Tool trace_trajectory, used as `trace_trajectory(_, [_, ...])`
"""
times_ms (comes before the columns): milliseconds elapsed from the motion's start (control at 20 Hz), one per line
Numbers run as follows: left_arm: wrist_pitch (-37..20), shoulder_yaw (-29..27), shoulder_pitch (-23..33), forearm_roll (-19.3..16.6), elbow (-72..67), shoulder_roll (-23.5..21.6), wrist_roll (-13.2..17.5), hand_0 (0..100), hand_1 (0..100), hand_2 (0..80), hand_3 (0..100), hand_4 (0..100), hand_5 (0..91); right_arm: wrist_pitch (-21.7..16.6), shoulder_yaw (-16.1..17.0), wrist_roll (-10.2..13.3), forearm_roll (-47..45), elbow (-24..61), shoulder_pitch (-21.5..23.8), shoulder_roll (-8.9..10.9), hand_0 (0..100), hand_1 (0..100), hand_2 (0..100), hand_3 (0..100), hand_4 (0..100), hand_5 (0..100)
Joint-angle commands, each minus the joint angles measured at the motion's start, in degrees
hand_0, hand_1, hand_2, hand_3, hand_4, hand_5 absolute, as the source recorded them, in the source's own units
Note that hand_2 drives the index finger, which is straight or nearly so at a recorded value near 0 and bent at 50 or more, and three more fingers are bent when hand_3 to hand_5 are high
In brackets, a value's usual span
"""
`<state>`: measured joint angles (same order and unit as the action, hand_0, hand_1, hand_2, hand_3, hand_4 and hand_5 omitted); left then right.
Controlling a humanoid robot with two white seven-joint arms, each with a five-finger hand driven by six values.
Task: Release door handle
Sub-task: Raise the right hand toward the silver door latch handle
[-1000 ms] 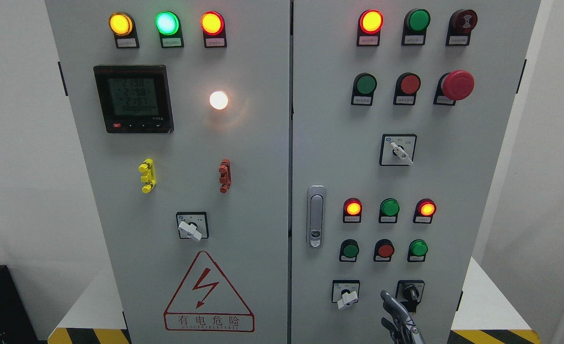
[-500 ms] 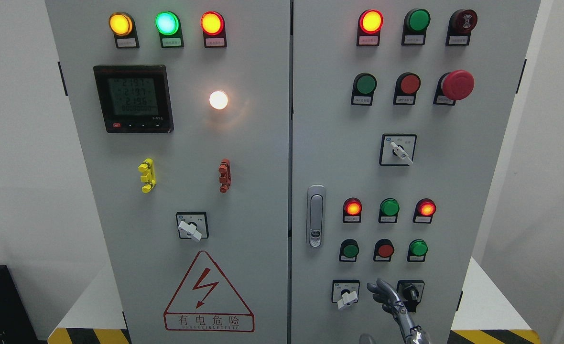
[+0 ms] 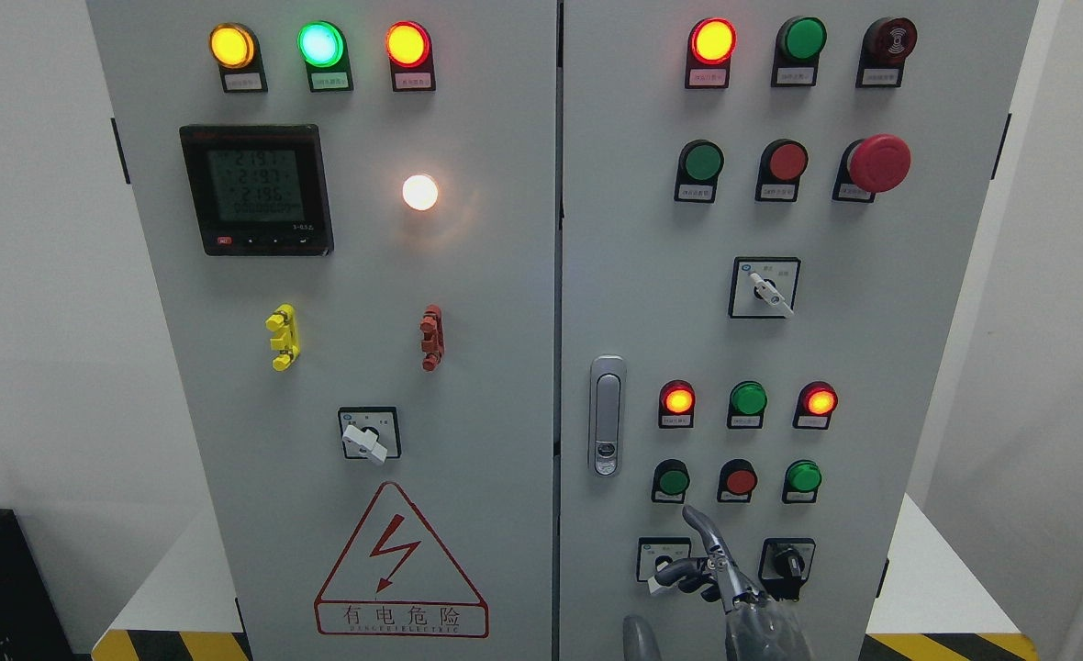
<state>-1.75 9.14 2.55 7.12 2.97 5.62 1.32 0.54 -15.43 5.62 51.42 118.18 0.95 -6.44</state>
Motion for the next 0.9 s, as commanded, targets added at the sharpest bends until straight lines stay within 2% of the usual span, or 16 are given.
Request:
trace_trajectory(0, [0.2,0.0,0.0,0.0,0.0,0.0,0.2,0,0,3.2,17,13,0.0,0.5,-4.8,0.1,14.0,-3.4,-0.1,-0.85,35,19,0,73,75,73])
trace_trajectory(100, [0.2,0.0,0.0,0.0,0.0,0.0,0.2,0,0,3.3,17,13,0.0,1.8,-4.9,0.2,16.9,-5.6,-1.4,-0.85,35,19,0,73,75,73])
trace_trajectory(400, [0.2,0.0,0.0,0.0,0.0,0.0,0.2,0,0,3.2,17,13,0.0,2.3,-4.7,0.4,20.7,-12.0,-7.1,-0.85,35,17,0,73,75,72])
trace_trajectory(600, [0.2,0.0,0.0,0.0,0.0,0.0,0.2,0,0,3.2,17,13,0.0,5.8,-4.8,0.4,22.2,-14.1,-9.5,-0.94,35,15,0,73,74,72])
trace_trajectory(850, [0.1,0.0,0.0,0.0,0.0,0.0,0.2,0,0,3.2,17,13,0.0,6.4,-4.2,1.0,24.0,-16.7,-11.6,-1.11,36,15,0,73,73,72])
